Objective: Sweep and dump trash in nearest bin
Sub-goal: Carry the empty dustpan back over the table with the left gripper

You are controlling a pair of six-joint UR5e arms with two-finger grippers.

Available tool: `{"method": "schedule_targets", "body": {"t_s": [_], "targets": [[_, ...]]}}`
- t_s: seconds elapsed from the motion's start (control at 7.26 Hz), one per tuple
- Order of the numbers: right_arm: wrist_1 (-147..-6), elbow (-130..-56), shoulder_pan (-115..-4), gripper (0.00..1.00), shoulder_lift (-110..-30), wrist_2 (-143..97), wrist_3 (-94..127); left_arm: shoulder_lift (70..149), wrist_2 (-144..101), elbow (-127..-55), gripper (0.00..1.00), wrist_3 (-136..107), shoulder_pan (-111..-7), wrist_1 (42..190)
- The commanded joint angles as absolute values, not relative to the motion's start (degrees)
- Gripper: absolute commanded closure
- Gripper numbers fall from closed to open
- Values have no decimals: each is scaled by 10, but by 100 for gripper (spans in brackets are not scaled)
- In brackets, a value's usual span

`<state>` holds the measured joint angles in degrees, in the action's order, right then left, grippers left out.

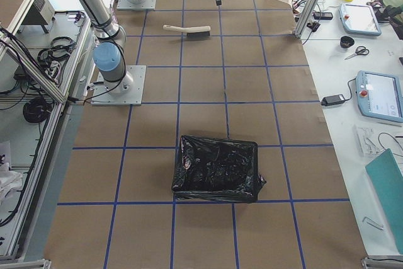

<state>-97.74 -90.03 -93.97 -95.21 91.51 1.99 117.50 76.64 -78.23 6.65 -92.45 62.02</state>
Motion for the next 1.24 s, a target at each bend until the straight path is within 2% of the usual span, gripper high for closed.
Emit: {"method": "schedule_targets", "body": {"t_s": [0.0,0.41,1.1], "targets": [[-977,-901,-940,0,-953,913,22,1203,754,-783,100,6,-961,630],[-982,-902,-940,0,-951,912,26,1234,830,-783,100,4,-1012,636],[-983,-902,-940,0,-949,912,27,1231,881,-789,100,-67,-1049,649]]}}
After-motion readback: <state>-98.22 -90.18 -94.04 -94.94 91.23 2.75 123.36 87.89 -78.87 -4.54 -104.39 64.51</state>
